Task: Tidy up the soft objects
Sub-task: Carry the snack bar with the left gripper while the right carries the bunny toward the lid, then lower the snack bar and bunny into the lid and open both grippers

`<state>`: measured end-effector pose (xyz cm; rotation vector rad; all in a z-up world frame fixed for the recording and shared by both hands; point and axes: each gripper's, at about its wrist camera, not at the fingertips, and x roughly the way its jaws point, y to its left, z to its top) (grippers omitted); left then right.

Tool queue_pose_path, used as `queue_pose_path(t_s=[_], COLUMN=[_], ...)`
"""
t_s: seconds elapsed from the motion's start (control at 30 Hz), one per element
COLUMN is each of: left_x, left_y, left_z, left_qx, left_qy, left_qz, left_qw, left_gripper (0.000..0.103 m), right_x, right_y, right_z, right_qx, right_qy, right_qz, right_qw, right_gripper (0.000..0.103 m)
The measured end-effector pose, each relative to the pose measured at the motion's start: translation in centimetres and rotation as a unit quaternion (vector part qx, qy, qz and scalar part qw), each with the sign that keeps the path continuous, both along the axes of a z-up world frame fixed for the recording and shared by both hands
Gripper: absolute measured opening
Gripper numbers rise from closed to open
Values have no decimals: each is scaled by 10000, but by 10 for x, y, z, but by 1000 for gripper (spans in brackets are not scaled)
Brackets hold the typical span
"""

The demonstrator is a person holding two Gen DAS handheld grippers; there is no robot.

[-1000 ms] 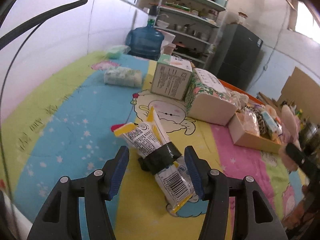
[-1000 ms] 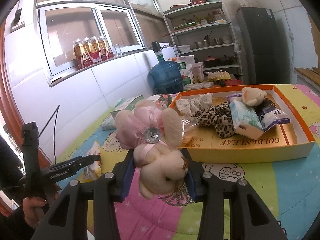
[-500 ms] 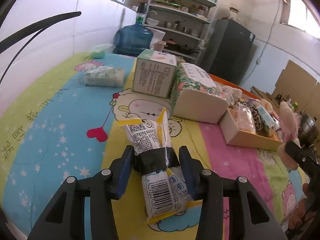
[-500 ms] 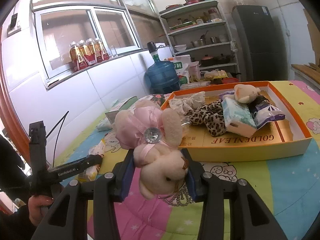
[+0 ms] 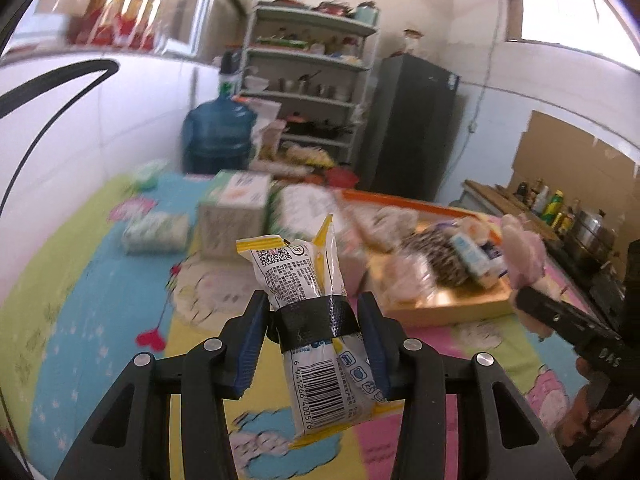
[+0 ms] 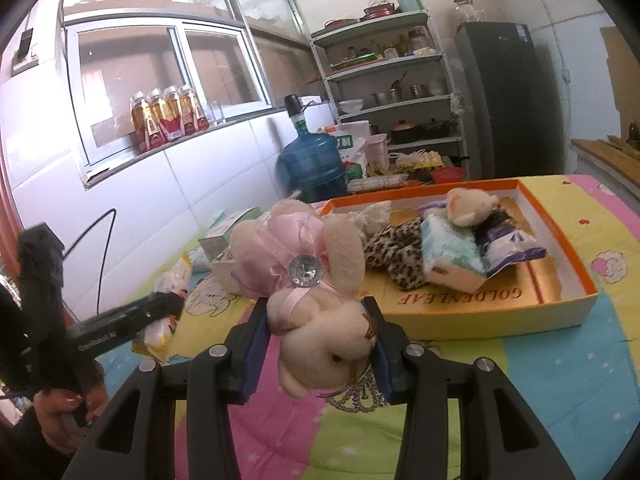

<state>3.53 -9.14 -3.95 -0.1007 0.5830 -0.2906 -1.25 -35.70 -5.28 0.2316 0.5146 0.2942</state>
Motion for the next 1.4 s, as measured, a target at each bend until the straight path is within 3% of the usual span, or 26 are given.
queue_pose_path(t_s=[0.3,0.6,1.0,1.4], left_x=[19,53,95,125], left_y=[-54,-109,-168,-197], left_z=[31,38,9,-22], left_qx=[51,188,349,522], left_qy=[-373,-297,99,505], left_qz=[-485,-746,-907,-949], left_qw=[9981,9966,9952,9928], left_gripper=[47,47,47,47], right_x=[2,19,75,154], right_y=[-32,-63,-103,-126], right_z=[24,40,40,21], right_qx=[-227,-367,-625,-935], right_qy=[-275,-409,-116,566], right_qz=[-507,-865,-1145,-1175], right_qw=[9981,9947,9914,9870], right_gripper=[45,45,45,45])
